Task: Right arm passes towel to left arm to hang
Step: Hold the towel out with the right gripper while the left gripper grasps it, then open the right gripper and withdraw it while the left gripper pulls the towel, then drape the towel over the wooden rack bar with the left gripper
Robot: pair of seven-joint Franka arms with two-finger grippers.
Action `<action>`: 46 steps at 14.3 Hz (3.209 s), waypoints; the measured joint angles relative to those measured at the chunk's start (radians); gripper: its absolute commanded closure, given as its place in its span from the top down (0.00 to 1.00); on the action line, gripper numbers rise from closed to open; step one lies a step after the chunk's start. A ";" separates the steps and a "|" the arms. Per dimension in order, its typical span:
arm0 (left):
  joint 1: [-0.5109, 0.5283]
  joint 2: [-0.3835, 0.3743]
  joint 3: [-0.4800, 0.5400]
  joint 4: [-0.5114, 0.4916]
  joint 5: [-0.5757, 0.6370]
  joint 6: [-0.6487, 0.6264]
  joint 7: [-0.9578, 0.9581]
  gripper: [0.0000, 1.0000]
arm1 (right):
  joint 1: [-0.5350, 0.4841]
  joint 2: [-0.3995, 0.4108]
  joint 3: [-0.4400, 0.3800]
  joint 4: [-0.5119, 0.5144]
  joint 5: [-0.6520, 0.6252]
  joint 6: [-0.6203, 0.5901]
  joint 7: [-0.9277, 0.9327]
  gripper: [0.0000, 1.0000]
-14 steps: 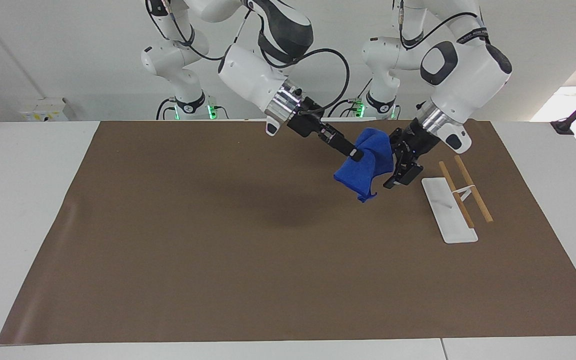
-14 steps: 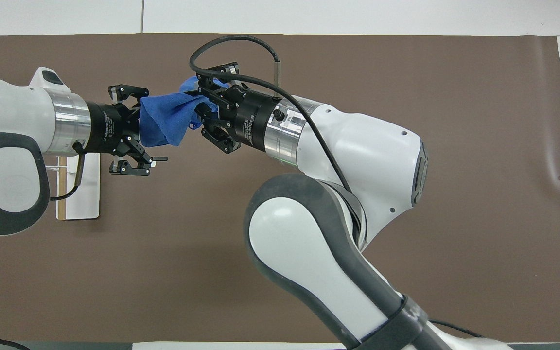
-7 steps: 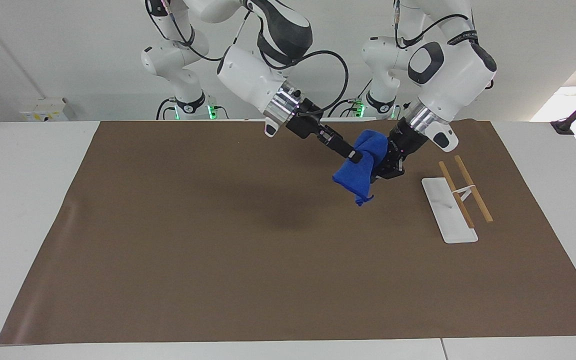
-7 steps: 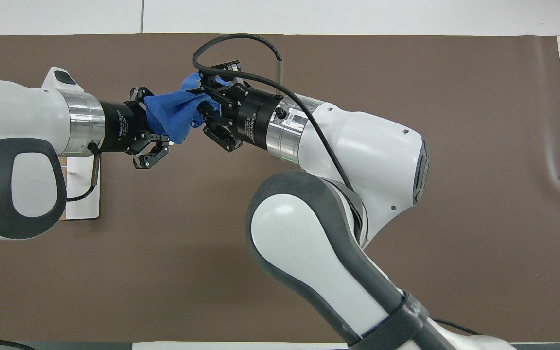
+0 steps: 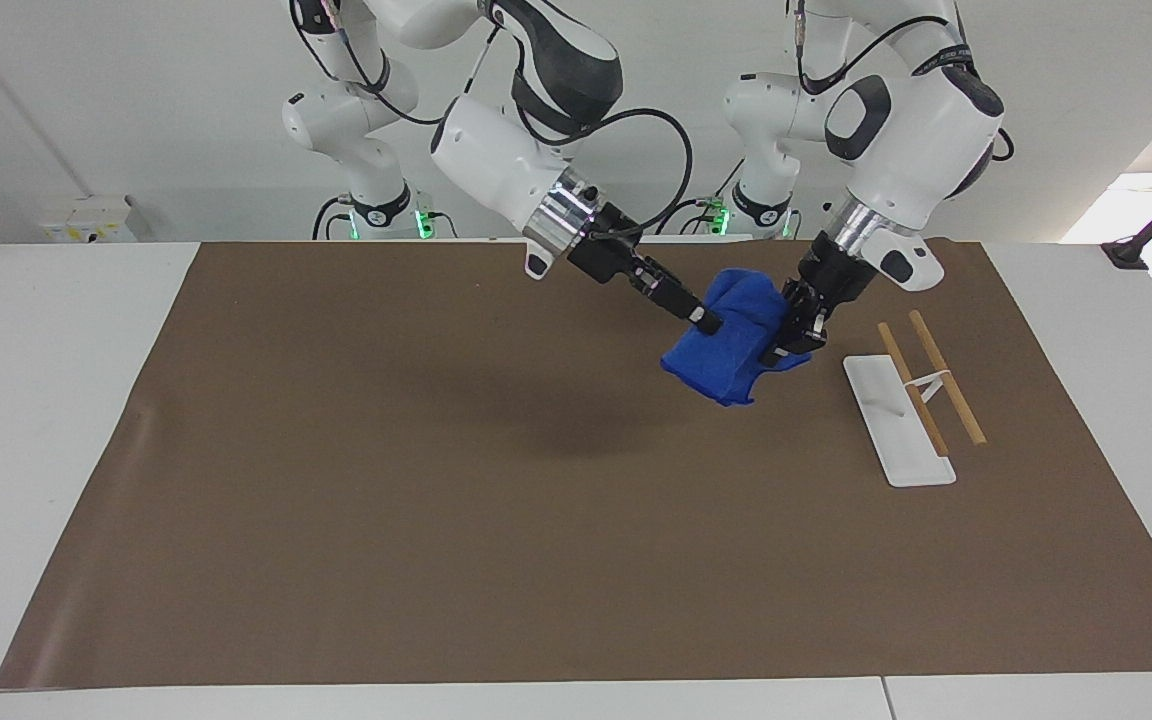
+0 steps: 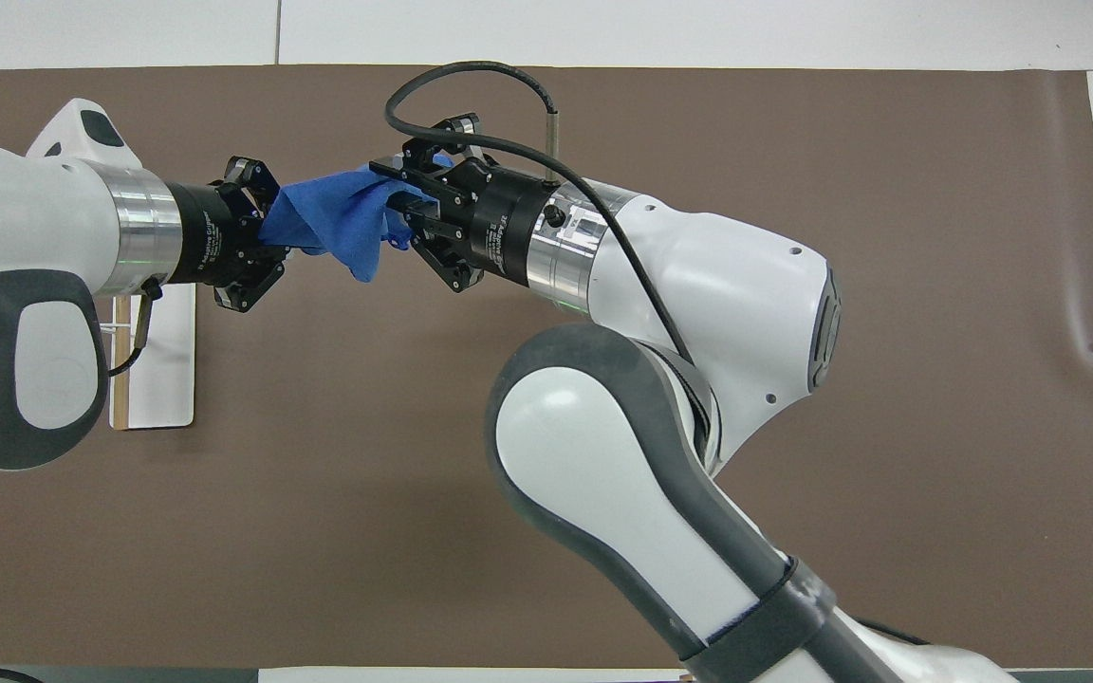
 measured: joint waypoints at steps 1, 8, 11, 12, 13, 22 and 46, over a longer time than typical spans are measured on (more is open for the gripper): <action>0.000 0.000 0.000 0.000 0.037 0.000 0.012 0.00 | -0.001 0.002 -0.004 -0.003 -0.014 0.000 -0.037 1.00; 0.039 -0.001 0.007 -0.001 0.288 -0.002 0.040 0.00 | -0.126 -0.007 -0.012 -0.165 -0.384 0.001 -0.368 1.00; 0.054 -0.013 0.008 -0.008 0.407 -0.016 0.040 0.00 | -0.206 -0.039 -0.015 -0.263 -0.407 0.001 -0.561 1.00; 0.062 -0.023 0.009 -0.015 0.431 -0.028 0.040 0.00 | -0.240 -0.053 -0.016 -0.295 -0.407 -0.003 -0.621 1.00; 0.075 -0.035 0.010 -0.024 0.442 -0.037 0.040 0.00 | -0.270 -0.065 -0.016 -0.322 -0.408 -0.017 -0.668 1.00; 0.282 -0.089 0.013 -0.135 0.456 0.114 0.117 0.00 | -0.533 -0.150 -0.021 -0.334 -0.978 -0.521 -0.762 1.00; 0.521 -0.044 0.013 -0.275 0.456 0.310 0.241 0.00 | -0.675 -0.295 -0.014 0.031 -1.206 -1.266 -0.930 1.00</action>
